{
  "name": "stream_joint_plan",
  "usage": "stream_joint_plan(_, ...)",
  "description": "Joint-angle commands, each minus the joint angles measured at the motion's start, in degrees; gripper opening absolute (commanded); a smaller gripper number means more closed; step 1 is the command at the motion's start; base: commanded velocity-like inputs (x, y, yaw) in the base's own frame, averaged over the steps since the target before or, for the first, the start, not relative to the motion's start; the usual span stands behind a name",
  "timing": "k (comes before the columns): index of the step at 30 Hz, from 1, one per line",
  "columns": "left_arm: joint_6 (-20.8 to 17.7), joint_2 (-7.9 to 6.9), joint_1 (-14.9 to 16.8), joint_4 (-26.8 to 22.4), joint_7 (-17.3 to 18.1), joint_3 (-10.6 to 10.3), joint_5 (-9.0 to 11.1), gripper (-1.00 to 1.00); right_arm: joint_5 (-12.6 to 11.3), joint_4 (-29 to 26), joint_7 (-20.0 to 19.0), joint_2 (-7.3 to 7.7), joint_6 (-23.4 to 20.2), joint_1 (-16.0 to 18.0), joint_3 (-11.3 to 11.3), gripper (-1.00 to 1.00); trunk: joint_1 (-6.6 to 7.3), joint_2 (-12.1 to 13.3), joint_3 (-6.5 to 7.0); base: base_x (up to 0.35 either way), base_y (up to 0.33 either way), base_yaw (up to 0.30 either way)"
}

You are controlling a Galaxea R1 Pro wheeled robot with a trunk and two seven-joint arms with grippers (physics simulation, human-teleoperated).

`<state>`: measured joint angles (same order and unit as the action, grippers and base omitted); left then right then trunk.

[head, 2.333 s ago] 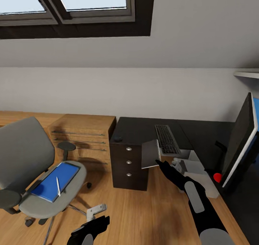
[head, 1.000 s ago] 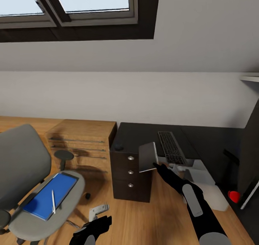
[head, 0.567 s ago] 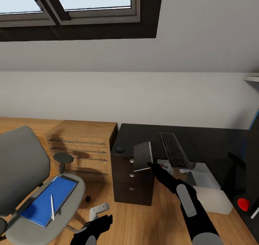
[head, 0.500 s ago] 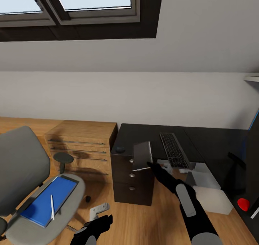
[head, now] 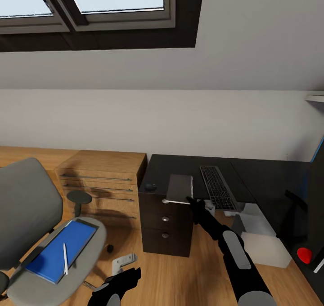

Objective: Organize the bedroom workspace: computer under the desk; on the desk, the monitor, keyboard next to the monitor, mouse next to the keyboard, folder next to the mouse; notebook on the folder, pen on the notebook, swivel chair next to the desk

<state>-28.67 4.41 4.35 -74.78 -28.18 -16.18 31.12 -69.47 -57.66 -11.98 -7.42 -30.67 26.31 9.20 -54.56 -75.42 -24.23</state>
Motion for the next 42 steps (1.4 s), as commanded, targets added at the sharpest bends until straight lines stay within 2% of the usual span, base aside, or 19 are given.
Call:
stream_joint_plan(1,-0.1,-0.02,0.0,-0.1,-0.6,-0.1,0.6,1.00,-0.6,0.9,-0.1,-0.03,-0.6,0.1,0.3,-1.00,0.00,0.0,-0.06,0.000,0.000,0.000)
stream_joint_plan(11,-0.1,0.02,0.0,-0.1,-0.5,0.0,0.6,1.00,-1.3,2.9,-0.1,0.12,-1.0,0.1,0.4,-1.00,0.00,0.0,-0.06,0.000,0.000,0.000)
stream_joint_plan(17,0.2,-0.14,0.0,-2.3,-0.5,0.1,0.6,1.00,-1.3,4.8,-0.1,0.16,-1.1,0.0,0.5,-1.00,0.00,0.0,-0.06,0.084,0.068,0.000)
stream_joint_plan(18,0.5,-0.17,0.0,-2.6,-0.4,0.1,0.6,1.00,-1.4,6.7,0.0,0.18,-1.0,0.0,2.5,-1.00,0.00,0.0,-0.06,0.101,0.081,0.000)
stream_joint_plan(23,0.8,-0.18,0.0,-2.9,-0.4,0.1,0.6,1.00,-1.6,8.5,0.1,0.13,-0.6,0.0,4.6,-1.00,0.00,0.0,-0.06,0.046,0.037,0.000)
stream_joint_plan(30,2.1,-0.19,0.0,-2.9,-0.4,0.1,0.6,1.00,-1.6,9.1,0.1,0.12,-0.5,0.0,5.0,-1.00,0.00,0.0,-0.06,0.105,0.039,0.000)
stream_joint_plan(42,2.2,-0.20,0.0,-2.9,-0.4,0.1,0.6,1.00,-1.5,10.1,0.2,0.12,-0.4,0.0,5.0,-1.00,0.00,0.0,-0.06,0.147,0.004,0.000)
